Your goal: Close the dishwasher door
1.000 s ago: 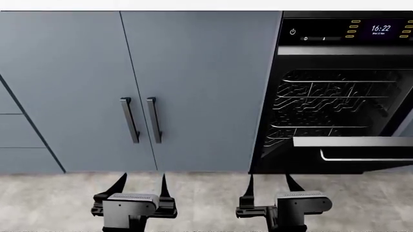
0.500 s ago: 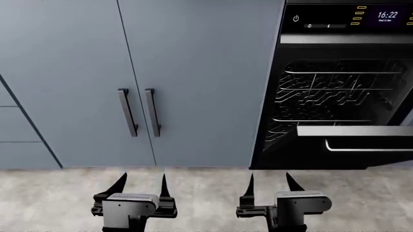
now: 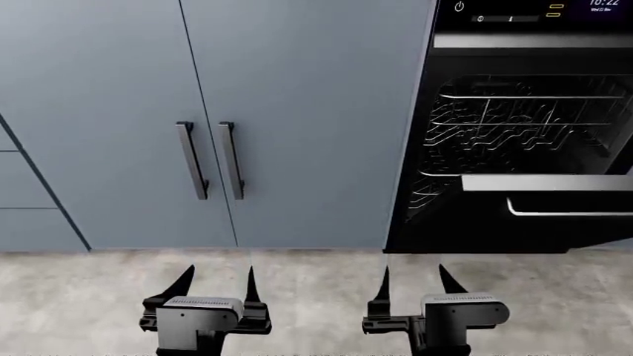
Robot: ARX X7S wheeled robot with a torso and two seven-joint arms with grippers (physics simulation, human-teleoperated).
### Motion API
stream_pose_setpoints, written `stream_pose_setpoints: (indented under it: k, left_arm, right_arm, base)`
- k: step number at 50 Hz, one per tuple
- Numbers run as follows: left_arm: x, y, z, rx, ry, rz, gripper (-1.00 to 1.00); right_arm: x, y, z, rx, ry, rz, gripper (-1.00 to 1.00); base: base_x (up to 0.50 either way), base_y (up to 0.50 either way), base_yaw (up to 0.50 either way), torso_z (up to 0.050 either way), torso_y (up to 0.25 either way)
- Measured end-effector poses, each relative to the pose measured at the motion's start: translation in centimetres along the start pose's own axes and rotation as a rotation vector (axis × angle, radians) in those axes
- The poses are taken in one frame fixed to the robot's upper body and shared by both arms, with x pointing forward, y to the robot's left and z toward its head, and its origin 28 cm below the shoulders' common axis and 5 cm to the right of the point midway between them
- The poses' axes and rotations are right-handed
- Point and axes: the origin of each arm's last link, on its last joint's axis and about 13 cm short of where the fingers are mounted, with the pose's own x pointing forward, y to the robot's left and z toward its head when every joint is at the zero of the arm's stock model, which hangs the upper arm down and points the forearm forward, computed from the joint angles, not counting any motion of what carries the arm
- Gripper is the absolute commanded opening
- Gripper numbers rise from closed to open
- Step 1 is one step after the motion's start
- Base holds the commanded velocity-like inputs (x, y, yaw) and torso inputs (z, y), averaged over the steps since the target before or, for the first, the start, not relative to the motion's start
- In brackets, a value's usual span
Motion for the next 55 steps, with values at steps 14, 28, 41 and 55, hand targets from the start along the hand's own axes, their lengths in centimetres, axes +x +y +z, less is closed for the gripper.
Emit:
stream_pose_setpoints:
  k: [14, 28, 41, 55]
  left_arm:
    - [-0.01, -0.01, -0.01, 0.001, 0.0, -0.001, 1.0]
    - [0.02, -0.01, -0.02, 0.005, 0.0, 0.006, 1.0]
    - [0.07, 0.0, -0.03, 0.009, 0.0, 0.015, 1.0]
    - [0.05, 0.01, 0.0, 0.016, 0.001, 0.026, 1.0]
  right_arm:
    - [-0.01, 0.0, -0.02, -0.001, 0.0, 0.0, 1.0]
    - [0.0, 0.0, -0.03, -0.003, 0.002, -0.002, 1.0]
    - [0.0, 0.0, -0.03, 0.002, 0.001, -0.003, 1.0]
    - [-0.08, -0.04, 0.03, 0.008, -0.002, -0.009, 1.0]
  base:
    - [0.0, 0.0, 0.0, -0.05, 0.0]
    - [0.0, 0.0, 0.0, -0.05, 0.0]
    - [0.0, 0.0, 0.0, -0.05, 0.0]
    - [0.0, 0.0, 0.0, -0.05, 0.0]
